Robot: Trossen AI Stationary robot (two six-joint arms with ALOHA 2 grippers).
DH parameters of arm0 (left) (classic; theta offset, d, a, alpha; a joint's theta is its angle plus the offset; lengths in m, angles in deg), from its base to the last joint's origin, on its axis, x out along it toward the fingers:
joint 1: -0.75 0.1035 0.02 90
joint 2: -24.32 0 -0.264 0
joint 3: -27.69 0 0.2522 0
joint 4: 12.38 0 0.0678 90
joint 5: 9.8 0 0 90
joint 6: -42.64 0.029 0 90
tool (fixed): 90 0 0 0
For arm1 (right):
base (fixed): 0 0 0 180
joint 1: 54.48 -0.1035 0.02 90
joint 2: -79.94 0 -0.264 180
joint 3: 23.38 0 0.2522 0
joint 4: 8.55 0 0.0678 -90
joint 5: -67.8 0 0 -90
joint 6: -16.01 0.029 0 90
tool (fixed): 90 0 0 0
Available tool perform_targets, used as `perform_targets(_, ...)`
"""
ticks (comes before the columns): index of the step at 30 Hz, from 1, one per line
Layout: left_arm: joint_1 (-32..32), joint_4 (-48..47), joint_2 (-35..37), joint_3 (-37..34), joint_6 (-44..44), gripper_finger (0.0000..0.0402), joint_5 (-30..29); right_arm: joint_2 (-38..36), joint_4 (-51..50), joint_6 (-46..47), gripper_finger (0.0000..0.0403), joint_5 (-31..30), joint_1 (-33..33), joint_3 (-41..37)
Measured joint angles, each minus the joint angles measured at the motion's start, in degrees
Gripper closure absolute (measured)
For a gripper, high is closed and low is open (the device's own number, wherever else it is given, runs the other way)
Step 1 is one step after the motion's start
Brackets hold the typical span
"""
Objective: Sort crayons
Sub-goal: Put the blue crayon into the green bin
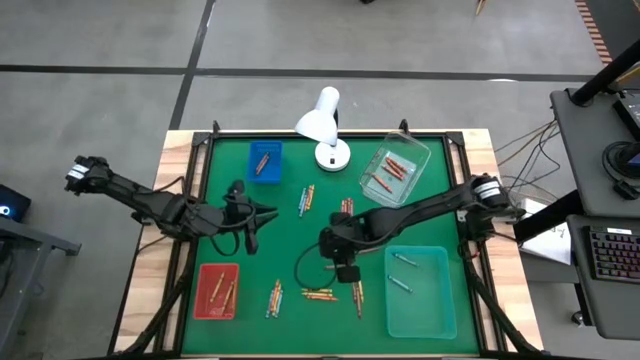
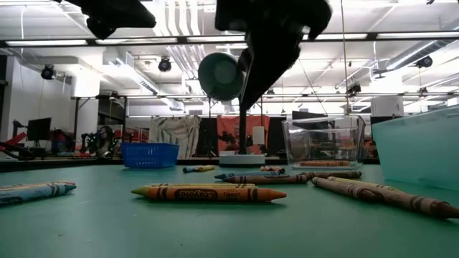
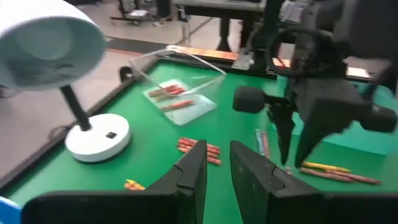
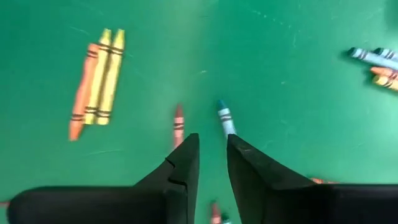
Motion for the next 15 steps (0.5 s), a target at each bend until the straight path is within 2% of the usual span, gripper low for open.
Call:
perform_targets(6,0.02,-0.02,0.0,0.02,3.29,0.0349,-3.36,2.85,-0.03,-4.92,0.0289,-2.95,0.12,0.35)
perform_targets(9,0.02,-0.04,0.0,0.02,4.46,0.0349,-3.5,3.6,-0.22,-6.58,0.0271,-5.39,0.14,0.35)
perform_targets(15,0.03,-0.04,0.0,0.04,5.96,0.0349,-3.51,6.41,0.41,-7.5,0.0253,-5.85,0.53,0.35)
